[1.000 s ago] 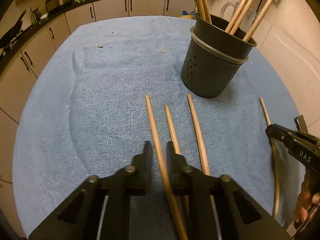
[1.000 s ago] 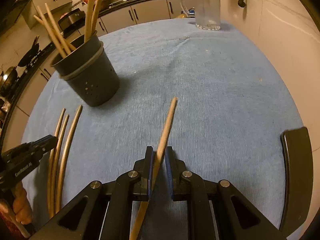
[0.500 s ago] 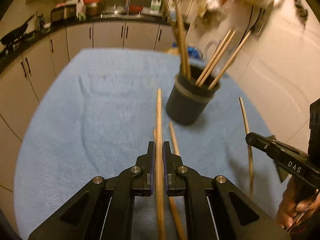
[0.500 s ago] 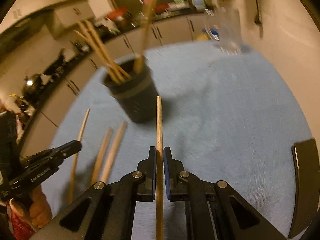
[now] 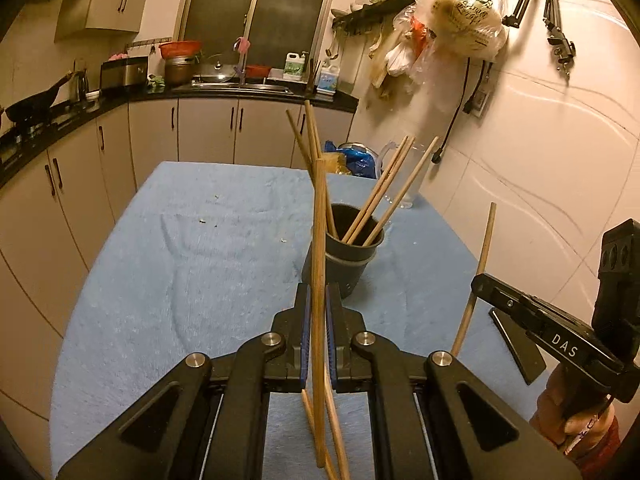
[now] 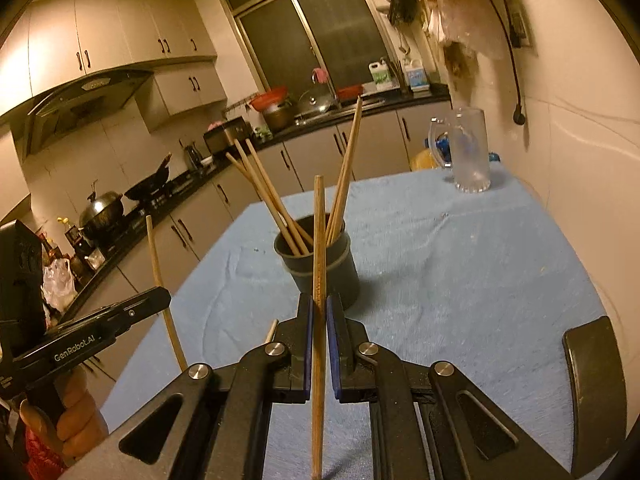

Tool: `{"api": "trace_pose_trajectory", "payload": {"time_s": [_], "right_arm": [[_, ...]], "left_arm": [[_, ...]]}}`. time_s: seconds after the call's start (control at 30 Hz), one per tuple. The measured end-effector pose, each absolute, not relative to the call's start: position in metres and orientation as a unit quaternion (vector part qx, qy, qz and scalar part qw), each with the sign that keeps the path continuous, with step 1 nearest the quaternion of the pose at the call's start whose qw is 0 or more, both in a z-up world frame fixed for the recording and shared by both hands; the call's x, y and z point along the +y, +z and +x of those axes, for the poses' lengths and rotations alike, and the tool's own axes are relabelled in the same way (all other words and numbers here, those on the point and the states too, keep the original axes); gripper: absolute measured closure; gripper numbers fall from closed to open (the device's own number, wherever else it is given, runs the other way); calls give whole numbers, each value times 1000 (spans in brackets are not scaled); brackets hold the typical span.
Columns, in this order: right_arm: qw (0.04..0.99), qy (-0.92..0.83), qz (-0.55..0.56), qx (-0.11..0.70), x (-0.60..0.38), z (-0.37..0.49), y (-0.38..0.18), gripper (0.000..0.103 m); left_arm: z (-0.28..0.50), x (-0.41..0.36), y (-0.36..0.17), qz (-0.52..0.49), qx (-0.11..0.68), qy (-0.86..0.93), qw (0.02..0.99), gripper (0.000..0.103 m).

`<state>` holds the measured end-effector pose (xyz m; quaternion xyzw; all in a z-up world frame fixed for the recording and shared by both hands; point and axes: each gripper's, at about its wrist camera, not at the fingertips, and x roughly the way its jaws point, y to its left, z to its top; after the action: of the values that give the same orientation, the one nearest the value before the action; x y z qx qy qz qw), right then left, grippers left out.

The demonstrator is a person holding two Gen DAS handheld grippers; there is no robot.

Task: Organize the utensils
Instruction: 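Raise the left tool's chopstick upright over the cup while the right tool carries its own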

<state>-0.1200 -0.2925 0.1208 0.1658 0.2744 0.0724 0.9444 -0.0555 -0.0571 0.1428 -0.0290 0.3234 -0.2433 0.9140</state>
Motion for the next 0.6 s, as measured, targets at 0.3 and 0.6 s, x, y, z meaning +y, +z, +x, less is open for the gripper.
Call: {"api": "trace_pose_trajectory", "payload": {"time_s": [0.3,0.6], "right_arm": [[949,71,173,252,-299,-124,132,95],[950,66,188,242,-309,-126,134,95]], "left_arm": [[-54,-65,151,-30,320,-250,913,96],[-50,-73,158,-30,319,-253,913,96]]}}
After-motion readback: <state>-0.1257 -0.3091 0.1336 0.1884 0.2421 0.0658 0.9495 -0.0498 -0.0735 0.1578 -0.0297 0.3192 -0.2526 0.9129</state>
